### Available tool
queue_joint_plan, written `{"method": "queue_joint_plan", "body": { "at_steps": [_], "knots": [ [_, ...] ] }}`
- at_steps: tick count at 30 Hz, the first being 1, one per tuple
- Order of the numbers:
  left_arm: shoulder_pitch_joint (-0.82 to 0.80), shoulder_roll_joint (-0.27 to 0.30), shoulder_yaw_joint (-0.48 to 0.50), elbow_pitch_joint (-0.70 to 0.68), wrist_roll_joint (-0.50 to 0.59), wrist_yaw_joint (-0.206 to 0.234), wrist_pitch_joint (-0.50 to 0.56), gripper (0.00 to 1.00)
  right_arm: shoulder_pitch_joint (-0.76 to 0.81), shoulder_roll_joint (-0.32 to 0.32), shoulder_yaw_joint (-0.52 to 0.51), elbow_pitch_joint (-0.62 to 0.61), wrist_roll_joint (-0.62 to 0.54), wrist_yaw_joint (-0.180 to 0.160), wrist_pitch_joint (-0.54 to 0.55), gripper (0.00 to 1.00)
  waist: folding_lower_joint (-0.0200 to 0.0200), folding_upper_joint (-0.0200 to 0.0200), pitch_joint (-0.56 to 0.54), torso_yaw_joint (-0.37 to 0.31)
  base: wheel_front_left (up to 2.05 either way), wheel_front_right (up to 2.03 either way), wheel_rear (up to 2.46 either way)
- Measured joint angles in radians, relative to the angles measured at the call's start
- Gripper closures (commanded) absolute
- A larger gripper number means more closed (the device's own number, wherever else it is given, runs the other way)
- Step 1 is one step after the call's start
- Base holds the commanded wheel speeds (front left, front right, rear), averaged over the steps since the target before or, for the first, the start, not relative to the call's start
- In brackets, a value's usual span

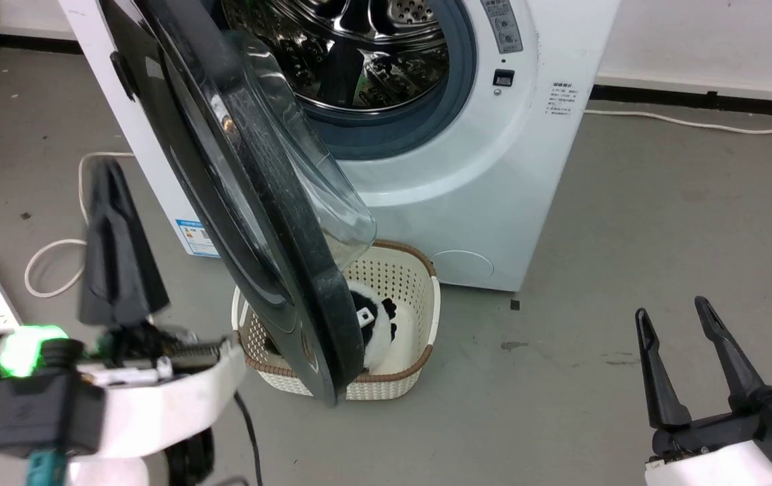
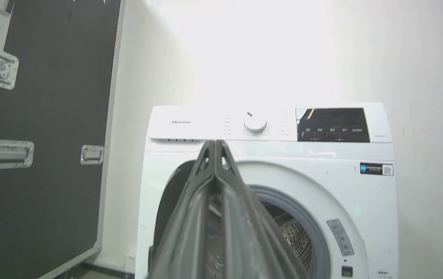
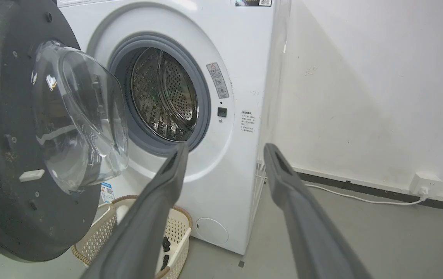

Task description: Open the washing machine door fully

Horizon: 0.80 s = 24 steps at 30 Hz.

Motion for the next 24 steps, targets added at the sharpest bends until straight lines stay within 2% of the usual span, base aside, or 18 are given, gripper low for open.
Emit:
{"method": "queue_joint_plan", "body": {
  "at_steps": [6,11,16,24],
  "knots": [
    [-0.096,0.009,-0.035,-0.095,0.021,-0.022,0.000,1.00,0.000,0.000,0.007,0.000,0.003,0.000,0.000,0.00,0.0000,0.0000,-0.011,-0.008,0.00,0.00,0.00],
    [-0.109,0.007,-0.146,-0.078,0.035,-0.055,0.000,1.00,0.000,0.001,0.014,0.003,0.015,0.000,0.000,0.00,0.0000,0.0000,-0.020,-0.019,0.00,0.00,0.00],
    [-0.088,0.002,-0.284,0.037,0.044,-0.086,0.013,1.00,0.000,0.001,0.012,0.004,0.018,0.000,0.000,0.00,0.0000,0.0000,-0.022,-0.026,0.00,0.00,0.00],
    [-0.051,-0.002,-0.427,0.295,-0.004,-0.090,0.028,1.00,-0.001,0.001,0.028,0.005,0.017,0.000,0.000,0.00,0.0000,0.0000,-0.001,-0.033,0.00,0.00,0.00]
  ]
}}
